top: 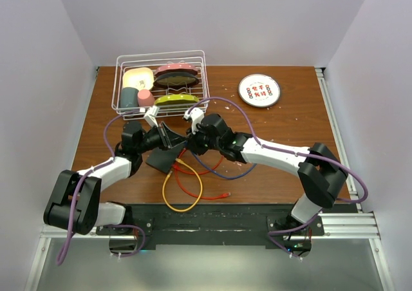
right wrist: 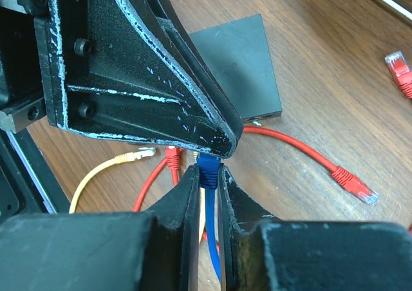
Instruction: Insert the plug into the switch port
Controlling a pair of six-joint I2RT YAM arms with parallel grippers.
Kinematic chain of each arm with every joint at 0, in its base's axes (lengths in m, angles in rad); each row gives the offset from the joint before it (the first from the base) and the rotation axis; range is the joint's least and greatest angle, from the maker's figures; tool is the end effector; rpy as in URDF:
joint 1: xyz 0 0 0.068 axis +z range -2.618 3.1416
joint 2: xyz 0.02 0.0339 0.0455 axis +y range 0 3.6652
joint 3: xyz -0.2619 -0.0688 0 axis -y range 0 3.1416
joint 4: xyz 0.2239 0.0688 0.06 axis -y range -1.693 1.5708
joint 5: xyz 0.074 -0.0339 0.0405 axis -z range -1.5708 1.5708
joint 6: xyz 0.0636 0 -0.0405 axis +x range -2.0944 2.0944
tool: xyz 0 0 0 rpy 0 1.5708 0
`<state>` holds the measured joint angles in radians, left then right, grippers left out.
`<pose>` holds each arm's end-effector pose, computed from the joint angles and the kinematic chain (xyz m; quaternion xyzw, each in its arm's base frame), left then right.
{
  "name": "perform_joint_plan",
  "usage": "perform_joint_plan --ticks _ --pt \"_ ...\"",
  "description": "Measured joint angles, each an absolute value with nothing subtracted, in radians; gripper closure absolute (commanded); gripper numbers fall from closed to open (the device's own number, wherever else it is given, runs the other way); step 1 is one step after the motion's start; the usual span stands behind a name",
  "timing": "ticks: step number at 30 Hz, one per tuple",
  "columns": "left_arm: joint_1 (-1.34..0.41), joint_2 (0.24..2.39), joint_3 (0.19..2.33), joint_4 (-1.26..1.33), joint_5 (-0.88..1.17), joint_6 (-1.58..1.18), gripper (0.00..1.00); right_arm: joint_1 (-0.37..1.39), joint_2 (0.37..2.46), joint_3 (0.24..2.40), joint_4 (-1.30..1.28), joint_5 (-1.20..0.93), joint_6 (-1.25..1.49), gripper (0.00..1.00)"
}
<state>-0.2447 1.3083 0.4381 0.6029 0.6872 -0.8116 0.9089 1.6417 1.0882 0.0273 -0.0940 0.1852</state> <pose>0.2435 -0.1024 0.2014 -0.0132 0.7758 -0.5191 0.3583 0.2284 0.3029 0.2391 -0.3284 0.8014 0.2940 0.4044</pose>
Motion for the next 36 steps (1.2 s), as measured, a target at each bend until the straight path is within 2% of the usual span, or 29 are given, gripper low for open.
perform_joint_plan --ticks 1,2,3,4,7,8,16,26,36 --pt "-0.245 1.308 0.438 0.603 0.687 -0.812 1.00 0.909 1.642 1.088 0.027 -0.092 0.185 1.00" --pt "-0.245 1.308 0.438 0.603 0.687 -0.812 0.90 0.909 1.642 1.088 0.028 -0.090 0.185 1.00" --pt "-0.245 1.308 0.438 0.603 0.686 -0.812 0.73 0.909 1.642 1.088 0.028 -0.089 0.185 1.00" --pt "-0.245 1.308 0.438 0.603 0.685 -0.811 0.44 0.909 1.642 1.088 0.028 -0.088 0.185 1.00" --pt "-0.245 1.306 0.439 0.594 0.676 -0.803 0.22 0.909 1.642 1.088 0.029 -0.074 0.183 1.00" --pt "-0.245 1.304 0.439 0.583 0.667 -0.796 0.20 0.909 1.642 1.088 0.028 -0.068 0.181 1.00" --pt "-0.185 1.283 0.488 0.416 0.565 -0.721 0.16 0.908 1.692 1.094 0.022 -0.042 0.162 1.00" --pt "-0.079 1.363 0.523 0.268 0.451 -0.623 0.16 0.908 1.992 1.301 -0.075 -0.089 0.128 1.00" --pt "-0.076 1.473 0.579 0.291 0.424 -0.594 0.17 0.907 1.993 1.305 -0.112 -0.121 0.110 1.00"
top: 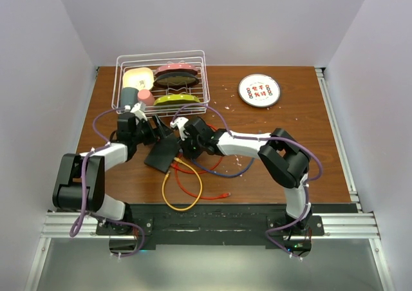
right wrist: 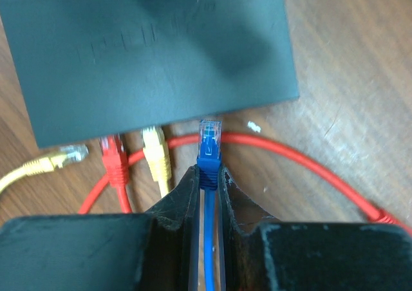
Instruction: Insert the plug into the switch port
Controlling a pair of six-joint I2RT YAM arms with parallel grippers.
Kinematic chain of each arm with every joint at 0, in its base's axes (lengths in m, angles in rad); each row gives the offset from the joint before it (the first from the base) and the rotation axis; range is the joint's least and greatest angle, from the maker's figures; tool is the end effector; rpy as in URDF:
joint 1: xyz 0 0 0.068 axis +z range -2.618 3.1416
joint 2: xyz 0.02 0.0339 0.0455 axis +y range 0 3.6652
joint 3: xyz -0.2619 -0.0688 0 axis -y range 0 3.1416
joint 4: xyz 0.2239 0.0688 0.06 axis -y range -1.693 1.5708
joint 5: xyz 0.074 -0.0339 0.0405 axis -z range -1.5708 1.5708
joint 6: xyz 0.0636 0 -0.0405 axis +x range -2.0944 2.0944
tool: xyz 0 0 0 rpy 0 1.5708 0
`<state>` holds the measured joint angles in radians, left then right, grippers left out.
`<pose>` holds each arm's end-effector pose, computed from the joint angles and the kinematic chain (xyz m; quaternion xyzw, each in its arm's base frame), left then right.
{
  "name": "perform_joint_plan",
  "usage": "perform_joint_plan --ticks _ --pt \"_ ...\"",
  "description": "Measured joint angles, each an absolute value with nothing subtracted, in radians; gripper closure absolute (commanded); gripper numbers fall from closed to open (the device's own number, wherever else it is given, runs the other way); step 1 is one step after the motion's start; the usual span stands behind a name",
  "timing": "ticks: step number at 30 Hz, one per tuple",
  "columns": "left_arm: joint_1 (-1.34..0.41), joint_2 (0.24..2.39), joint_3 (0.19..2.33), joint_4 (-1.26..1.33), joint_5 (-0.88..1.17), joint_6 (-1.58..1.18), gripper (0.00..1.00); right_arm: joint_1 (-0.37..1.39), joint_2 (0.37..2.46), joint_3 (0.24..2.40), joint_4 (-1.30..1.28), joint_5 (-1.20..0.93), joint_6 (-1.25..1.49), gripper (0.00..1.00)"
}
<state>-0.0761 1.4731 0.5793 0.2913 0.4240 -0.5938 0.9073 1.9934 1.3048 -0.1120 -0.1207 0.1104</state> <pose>0.2874 -0.0482 0.1624 -0.1268 0.8615 -0.3255 0.3685 0.2612 0.3466 0.1580 -0.3798 0.8438 0.2315 0.3002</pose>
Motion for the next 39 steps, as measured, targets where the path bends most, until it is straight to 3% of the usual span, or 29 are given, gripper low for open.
perform_joint_plan --ticks 23,39 --pt "-0.065 1.602 0.614 0.317 0.385 -0.517 0.37 0.908 1.977 1.280 -0.144 -0.126 0.091 1.00" --pt "-0.060 1.602 0.574 0.387 0.416 -0.513 0.38 0.909 2.012 1.327 -0.165 -0.162 0.089 1.00"
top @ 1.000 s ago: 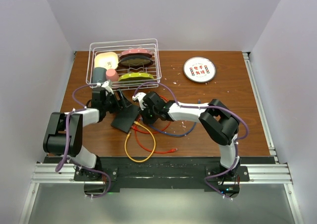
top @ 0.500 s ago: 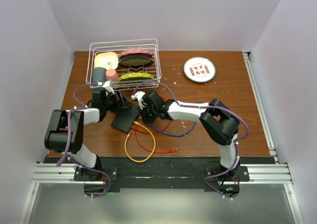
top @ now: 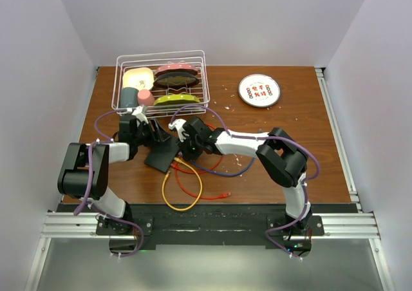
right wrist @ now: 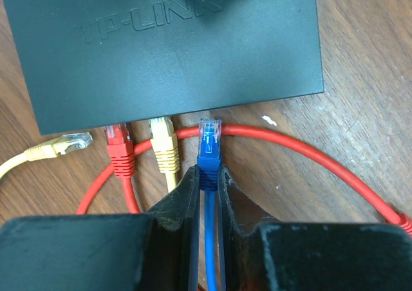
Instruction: Insert the plug into the switch port
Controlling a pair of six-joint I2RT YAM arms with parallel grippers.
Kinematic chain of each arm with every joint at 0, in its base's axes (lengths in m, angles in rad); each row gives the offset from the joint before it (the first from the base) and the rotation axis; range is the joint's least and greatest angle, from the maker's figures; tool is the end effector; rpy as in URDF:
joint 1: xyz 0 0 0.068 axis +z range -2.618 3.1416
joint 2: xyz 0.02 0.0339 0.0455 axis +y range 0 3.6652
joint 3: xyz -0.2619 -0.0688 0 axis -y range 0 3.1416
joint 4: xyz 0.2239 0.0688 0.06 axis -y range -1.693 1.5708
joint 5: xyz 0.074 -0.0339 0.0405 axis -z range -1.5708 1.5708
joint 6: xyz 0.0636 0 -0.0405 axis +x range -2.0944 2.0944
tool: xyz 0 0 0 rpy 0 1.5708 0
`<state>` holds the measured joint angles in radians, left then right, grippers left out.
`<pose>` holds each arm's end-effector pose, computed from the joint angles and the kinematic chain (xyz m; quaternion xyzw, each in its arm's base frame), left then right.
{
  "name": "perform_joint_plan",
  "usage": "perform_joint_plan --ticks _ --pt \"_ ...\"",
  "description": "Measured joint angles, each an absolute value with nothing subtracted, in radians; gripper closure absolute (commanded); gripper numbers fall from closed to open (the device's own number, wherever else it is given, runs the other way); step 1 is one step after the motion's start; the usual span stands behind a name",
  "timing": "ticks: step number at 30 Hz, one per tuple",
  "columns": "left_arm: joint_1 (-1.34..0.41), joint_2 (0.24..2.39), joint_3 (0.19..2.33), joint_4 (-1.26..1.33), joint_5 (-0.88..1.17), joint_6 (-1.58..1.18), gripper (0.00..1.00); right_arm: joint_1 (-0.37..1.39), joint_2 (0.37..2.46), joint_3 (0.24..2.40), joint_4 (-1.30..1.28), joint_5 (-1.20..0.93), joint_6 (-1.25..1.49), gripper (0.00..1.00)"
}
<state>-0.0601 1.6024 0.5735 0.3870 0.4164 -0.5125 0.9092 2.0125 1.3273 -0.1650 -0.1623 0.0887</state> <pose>0.2989 -0.0438 0.1353 -0.1060 0.8732 -0.3010 0.3682 0.2582 0.3484 0.1523 -0.3982 0.8439 0.2348 0.2723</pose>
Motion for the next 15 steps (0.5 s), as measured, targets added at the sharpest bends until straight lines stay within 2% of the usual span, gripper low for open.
perform_joint_plan --ticks 15 --pt "-0.059 1.601 0.557 0.414 0.423 -0.512 0.40 0.912 2.040 1.358 -0.178 -0.175 0.088 1.00"
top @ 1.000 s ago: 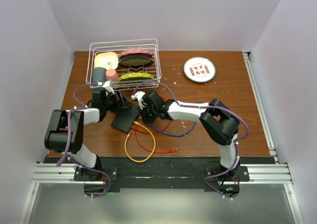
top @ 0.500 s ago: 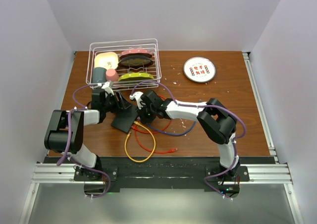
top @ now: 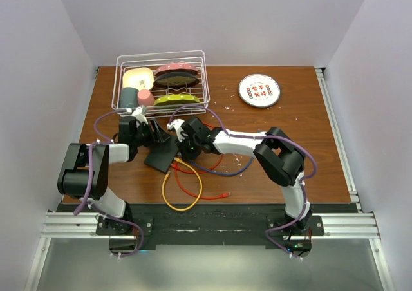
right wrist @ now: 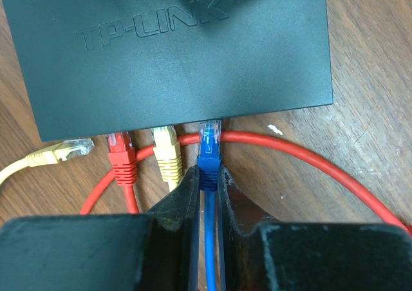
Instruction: Insert the plug into the switch port
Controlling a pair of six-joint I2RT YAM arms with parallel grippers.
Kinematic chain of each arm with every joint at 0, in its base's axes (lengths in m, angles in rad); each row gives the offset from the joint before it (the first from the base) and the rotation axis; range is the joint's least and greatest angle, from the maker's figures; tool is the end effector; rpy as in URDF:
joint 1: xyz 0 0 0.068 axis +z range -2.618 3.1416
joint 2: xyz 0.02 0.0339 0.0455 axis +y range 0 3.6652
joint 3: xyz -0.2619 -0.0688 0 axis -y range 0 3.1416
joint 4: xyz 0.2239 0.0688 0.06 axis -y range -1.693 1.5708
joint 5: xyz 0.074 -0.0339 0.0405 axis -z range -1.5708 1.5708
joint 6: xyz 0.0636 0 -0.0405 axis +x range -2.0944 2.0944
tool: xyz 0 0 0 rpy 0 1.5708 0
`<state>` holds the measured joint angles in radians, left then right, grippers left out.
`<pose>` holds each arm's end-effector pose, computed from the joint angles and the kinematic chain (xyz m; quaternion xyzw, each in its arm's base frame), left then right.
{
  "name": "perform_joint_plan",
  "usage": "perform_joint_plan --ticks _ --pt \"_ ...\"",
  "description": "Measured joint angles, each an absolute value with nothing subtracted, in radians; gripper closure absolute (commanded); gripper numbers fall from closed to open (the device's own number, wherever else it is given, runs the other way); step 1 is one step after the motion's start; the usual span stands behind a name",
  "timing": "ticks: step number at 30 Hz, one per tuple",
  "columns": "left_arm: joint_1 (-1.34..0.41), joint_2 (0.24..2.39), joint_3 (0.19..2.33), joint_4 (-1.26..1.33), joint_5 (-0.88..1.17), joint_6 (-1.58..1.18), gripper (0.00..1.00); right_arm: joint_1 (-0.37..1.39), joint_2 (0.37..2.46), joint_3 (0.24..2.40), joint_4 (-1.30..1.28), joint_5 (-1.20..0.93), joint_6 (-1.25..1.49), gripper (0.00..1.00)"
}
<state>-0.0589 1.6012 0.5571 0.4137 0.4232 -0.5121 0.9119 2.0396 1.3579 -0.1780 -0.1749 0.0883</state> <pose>0.2969 -0.0437 0.1341 -0.1031 0.8707 -0.3044 0.3723 0.2601 0.3540 0.1491 -0.4017 0.8436 0.2381 0.2650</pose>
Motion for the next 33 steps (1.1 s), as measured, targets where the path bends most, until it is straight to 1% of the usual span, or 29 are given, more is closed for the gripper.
perform_joint_plan --ticks 19,33 --pt "-0.058 1.594 0.540 0.428 0.434 -0.512 0.42 0.915 2.056 1.403 -0.238 -0.168 0.088 1.00" --pt "-0.053 1.584 0.536 0.413 0.435 -0.509 0.42 0.916 2.125 1.589 -0.466 -0.171 0.007 1.00"
